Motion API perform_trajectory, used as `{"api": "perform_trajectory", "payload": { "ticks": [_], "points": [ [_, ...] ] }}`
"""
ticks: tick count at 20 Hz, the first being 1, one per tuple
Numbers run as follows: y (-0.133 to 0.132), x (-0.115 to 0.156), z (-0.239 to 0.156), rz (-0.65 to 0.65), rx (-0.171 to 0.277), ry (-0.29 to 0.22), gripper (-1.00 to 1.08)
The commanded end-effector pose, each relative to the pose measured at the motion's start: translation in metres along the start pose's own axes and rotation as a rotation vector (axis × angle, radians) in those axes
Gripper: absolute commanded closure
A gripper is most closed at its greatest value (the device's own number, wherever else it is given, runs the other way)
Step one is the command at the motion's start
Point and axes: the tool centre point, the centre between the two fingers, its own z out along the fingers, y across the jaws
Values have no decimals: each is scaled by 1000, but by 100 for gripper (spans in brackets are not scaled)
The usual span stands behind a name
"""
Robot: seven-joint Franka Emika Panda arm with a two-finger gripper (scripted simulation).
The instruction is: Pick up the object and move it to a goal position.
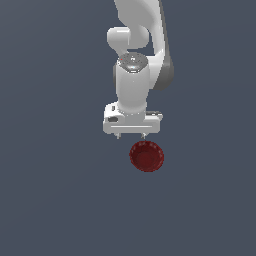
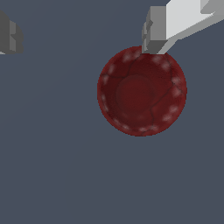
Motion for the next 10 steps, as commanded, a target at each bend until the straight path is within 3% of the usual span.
{"api": "perform_trajectory", "payload": {
  "ticks": [1, 10],
  "points": [
    [0, 0, 0, 0, 0, 0, -20],
    [1, -1, 5, -17, 0, -10, -20]
  ]
}}
